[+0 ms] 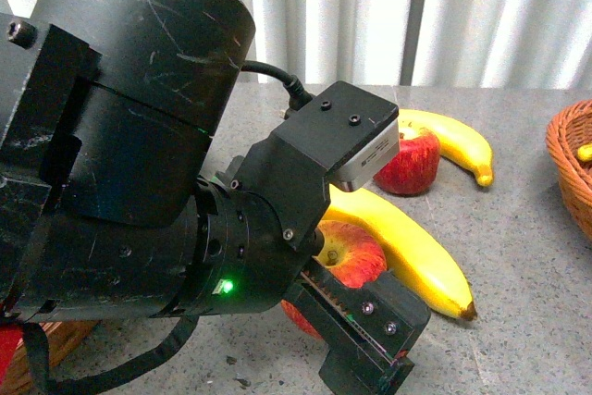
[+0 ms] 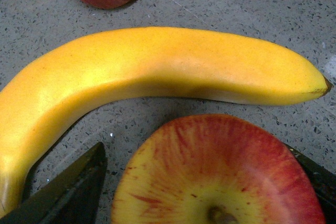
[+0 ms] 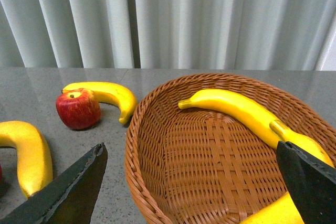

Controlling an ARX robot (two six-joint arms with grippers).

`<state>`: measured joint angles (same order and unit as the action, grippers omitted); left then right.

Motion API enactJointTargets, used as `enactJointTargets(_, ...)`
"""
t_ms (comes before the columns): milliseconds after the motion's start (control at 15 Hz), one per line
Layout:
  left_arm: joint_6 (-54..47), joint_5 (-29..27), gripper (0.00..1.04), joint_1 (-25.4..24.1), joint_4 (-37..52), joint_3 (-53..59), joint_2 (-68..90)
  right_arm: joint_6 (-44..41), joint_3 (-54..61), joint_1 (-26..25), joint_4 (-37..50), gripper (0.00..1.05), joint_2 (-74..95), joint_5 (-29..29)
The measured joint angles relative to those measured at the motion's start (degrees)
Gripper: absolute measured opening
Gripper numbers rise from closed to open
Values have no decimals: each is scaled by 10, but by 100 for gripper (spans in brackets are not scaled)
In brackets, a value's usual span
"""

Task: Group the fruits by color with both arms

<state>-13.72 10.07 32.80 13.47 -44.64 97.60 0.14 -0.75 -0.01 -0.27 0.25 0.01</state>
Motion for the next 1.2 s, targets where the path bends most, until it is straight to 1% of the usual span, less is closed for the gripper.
enactJointTargets(133,0,-1,79,0,5,0,0,0,0,0,0,98,0,0)
enactJointTargets(199,2,-7,73,0,8,0,-5,0,0,0,0,98,0,0)
enactJointTargets(332,5,-27,71,-4,14,1,-43,0,0,0,0,98,0,0)
enactJointTargets(465,19,-74,71,-22,33,2,-124,0,0,0,0,98,0,0)
enactJointTargets(532,35,-111,71,-39,47,5,-166,0,0,0,0,98,0,0)
enactJointTargets(598,55,-163,71,-64,55,21,-215,0,0,0,0,98,0,0)
enactJointTargets(731,87,-244,71,-114,58,69,-287,0,0,0,0,98,0,0)
enactJointTargets(798,116,-265,71,-152,37,97,-326,0,0,0,0,98,0,0)
enactJointTargets(997,180,-265,71,-244,9,168,-372,0,0,0,0,98,0,0)
enactJointTargets(1063,195,-274,71,-260,10,185,-373,0,0,0,0,98,0,0)
enactJointTargets(1196,224,-281,71,-278,14,196,-362,0,0,0,0,98,0,0)
